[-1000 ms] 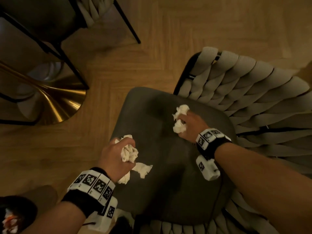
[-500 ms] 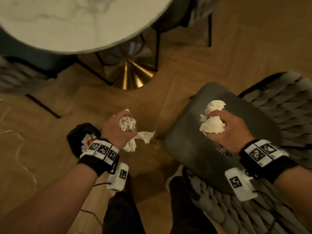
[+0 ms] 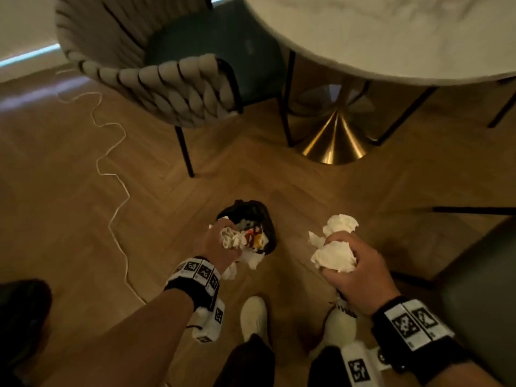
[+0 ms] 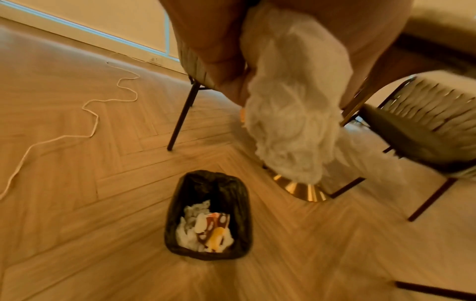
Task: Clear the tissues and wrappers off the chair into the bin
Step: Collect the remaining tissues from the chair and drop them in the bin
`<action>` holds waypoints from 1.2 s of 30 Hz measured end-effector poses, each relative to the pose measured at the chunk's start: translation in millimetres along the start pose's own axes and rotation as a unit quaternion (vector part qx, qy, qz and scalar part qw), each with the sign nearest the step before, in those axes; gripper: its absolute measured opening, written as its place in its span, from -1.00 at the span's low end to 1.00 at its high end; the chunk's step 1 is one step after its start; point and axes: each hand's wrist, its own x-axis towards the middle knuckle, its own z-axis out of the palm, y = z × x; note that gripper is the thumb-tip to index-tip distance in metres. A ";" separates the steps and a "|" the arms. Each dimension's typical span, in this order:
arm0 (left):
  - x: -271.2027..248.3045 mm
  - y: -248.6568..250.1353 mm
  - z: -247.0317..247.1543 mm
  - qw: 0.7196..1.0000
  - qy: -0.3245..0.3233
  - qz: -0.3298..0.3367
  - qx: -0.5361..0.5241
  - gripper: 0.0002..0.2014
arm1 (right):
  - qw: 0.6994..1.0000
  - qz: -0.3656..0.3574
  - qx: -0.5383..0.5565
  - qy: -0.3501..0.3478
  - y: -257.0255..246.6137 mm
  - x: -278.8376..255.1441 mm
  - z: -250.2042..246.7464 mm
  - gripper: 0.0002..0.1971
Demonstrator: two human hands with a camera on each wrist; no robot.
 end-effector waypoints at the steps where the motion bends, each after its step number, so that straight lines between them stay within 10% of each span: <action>1: 21.7 -17.1 7.6 1.000 -0.015 -0.002 0.014 -0.52 | 1.000 -0.005 0.007 -0.009 7.4 9.1 19.3 -0.54; 7: 144.5 -94.9 87.5 0.989 -0.067 -0.026 0.128 -0.54 | 0.999 -0.017 0.015 -0.035 78.8 35.4 98.9 -0.70; 15: 195.5 -128.0 168.2 0.978 -0.132 -0.073 0.147 -0.05 | 0.995 0.088 -0.035 -0.042 162.0 1.5 116.3 -0.65; 22: 169.0 -118.9 139.8 0.964 -0.169 -0.056 0.195 -0.48 | 0.991 0.117 -0.064 -0.016 123.1 -1.8 96.8 -0.61; 26: 119.8 -108.9 116.1 0.987 -0.155 -0.024 0.027 -0.85 | 0.996 0.077 -0.049 -0.016 92.0 29.6 111.3 -0.62; 36: 72.6 -164.4 79.9 0.994 -0.107 -0.029 -0.005 -0.86 | 0.975 0.065 -0.146 -0.153 129.4 165.8 265.2 -0.34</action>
